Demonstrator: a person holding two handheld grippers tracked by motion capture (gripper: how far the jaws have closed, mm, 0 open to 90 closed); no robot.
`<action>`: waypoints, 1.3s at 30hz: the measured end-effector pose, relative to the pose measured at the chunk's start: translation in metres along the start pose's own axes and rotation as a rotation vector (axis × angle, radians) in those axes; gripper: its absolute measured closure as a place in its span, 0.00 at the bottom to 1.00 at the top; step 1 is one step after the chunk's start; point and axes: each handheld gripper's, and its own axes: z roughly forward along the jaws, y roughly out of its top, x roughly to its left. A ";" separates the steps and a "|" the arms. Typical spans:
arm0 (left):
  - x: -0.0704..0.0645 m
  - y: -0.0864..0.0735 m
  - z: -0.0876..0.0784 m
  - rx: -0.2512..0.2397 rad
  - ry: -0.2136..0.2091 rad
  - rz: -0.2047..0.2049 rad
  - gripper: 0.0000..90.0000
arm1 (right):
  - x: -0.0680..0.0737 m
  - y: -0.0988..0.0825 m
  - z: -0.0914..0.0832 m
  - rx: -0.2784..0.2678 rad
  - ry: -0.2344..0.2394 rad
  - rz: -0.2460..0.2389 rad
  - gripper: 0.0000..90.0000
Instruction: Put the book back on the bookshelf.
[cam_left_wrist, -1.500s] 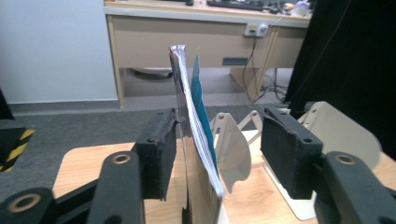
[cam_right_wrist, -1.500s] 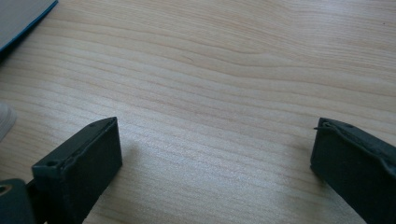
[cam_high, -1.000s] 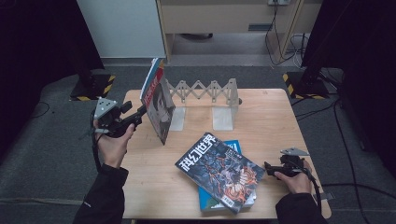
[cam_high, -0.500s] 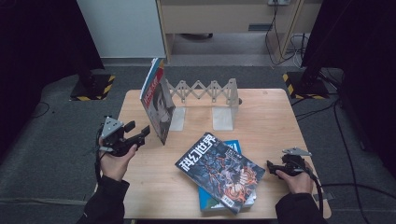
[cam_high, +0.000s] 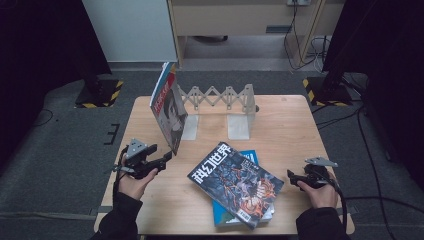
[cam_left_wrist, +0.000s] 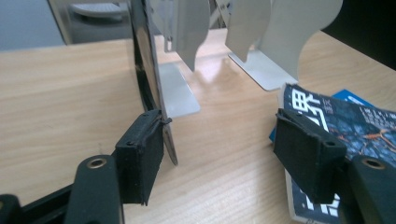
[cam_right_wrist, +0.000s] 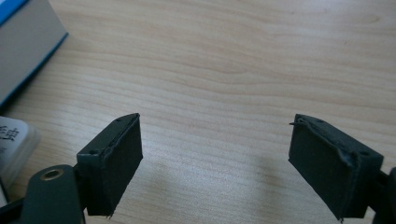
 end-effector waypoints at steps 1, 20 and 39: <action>-0.001 -0.002 0.002 0.005 -0.018 -0.006 0.36 | 0.001 0.001 -0.002 -0.011 -0.004 0.002 0.20; -0.028 -0.037 0.035 0.103 -0.194 -0.044 0.29 | 0.037 0.012 -0.031 -0.096 0.141 -0.043 0.22; -0.039 -0.053 0.065 0.207 -0.251 -0.090 0.29 | 0.076 0.006 -0.029 -0.064 0.286 -0.079 0.24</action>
